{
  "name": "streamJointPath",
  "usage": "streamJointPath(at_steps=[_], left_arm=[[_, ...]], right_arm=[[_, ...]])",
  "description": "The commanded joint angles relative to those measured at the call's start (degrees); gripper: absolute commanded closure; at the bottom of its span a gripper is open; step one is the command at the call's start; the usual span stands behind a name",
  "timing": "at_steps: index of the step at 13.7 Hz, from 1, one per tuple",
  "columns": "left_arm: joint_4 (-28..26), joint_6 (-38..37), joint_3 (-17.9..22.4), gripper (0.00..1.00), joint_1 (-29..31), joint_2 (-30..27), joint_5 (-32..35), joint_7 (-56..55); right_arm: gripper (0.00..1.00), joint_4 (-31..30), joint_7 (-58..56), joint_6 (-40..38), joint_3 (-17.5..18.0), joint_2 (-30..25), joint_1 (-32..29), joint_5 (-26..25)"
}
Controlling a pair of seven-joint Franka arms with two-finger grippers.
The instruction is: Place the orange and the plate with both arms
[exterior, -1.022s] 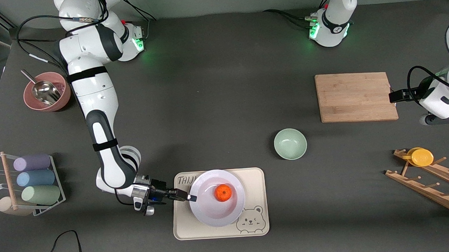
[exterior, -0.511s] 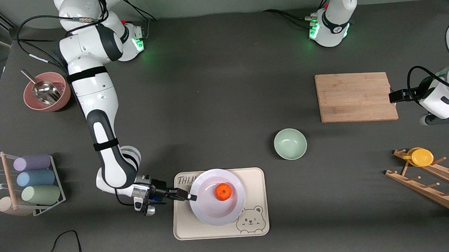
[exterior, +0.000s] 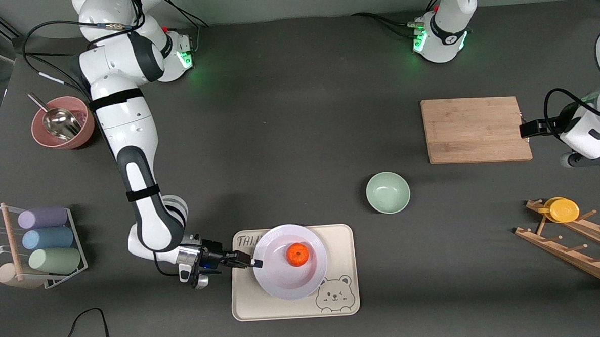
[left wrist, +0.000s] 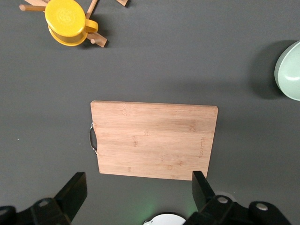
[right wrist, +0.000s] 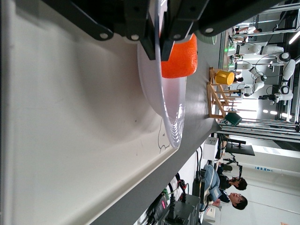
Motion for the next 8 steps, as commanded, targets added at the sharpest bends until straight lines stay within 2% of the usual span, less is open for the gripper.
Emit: streamJointPath(at_steps=[1, 3, 5, 8], left_arm=[[-1.15, 0.62, 0.62, 0.0, -0.98, -1.36, -0.31, -0.98], [-1.15, 0.62, 0.62, 0.0, -0.98, -1.36, -0.31, -0.9], [-1.15, 0.62, 0.62, 0.0, -0.98, -1.36, -0.31, -0.98], [-1.15, 0.62, 0.62, 0.0, -0.98, -1.36, -0.31, -0.9]], right_arm=[[1.0, 1.61, -0.4, 0.89, 0.28, 0.87, -0.1, -1.15], [1.0, 1.61, -0.4, 0.98, 0.28, 0.87, -0.02, -1.76], [1.0, 1.78, -0.4, 2.64, 0.36, 0.78, -0.02, -4.56], [1.0, 1.78, -0.4, 3.26, 0.36, 0.78, -0.02, -5.02]])
